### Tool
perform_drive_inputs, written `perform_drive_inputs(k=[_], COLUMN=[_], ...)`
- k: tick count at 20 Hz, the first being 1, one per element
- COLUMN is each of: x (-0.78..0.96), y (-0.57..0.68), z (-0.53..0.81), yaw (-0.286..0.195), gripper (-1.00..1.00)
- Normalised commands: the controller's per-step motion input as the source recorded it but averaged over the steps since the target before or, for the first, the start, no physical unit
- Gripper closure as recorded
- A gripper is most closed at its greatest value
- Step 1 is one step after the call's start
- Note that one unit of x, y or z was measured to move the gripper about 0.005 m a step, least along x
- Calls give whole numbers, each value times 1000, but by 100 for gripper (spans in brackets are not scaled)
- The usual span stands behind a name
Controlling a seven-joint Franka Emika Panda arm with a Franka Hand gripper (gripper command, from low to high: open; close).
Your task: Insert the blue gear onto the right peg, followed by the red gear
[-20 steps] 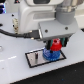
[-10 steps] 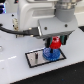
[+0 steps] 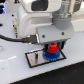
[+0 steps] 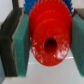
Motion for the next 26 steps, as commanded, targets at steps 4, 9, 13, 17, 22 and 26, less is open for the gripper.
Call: perform_drive_inputs(k=[4,9,13,17,22,26], x=[181,202,95,15,12,-3], y=[14,12,9,-19,19,62], z=[-170,-145,-23,79,279,576], yaw=[0,0,0,0,0,0], gripper=[100,100,-100,-100,-100,-100])
